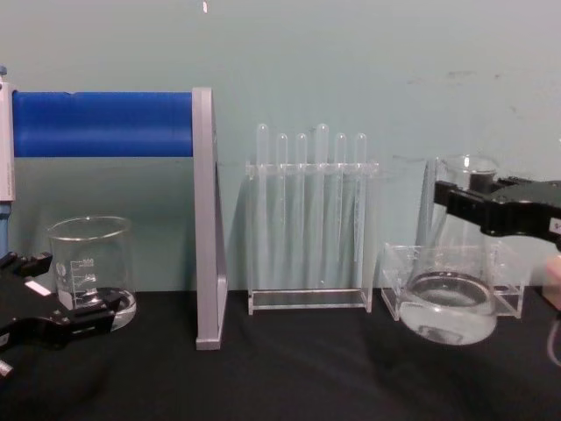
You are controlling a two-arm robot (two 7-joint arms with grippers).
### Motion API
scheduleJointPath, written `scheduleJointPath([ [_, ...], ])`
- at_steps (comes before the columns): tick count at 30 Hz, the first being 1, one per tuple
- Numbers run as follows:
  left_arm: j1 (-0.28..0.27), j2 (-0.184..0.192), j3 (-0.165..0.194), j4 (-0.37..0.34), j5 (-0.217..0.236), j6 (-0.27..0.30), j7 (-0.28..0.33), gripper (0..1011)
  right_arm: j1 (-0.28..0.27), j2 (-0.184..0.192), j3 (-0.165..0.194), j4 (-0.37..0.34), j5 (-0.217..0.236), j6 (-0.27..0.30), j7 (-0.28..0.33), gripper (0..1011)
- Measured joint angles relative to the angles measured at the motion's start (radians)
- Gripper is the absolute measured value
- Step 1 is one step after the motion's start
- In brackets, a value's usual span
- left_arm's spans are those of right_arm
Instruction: Grasp the erlenmeyer flask with one hand, shake it three times, then place it back.
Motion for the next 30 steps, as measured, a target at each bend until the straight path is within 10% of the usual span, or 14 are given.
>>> scheduleJointPath([
  [30, 0.0, 0.0, 0.0, 0.0, 0.0, 0.0, 0.0, 1001, -0.016, 0.007, -0.07, -0.004, -0.001, -0.008, 0.041, 449],
])
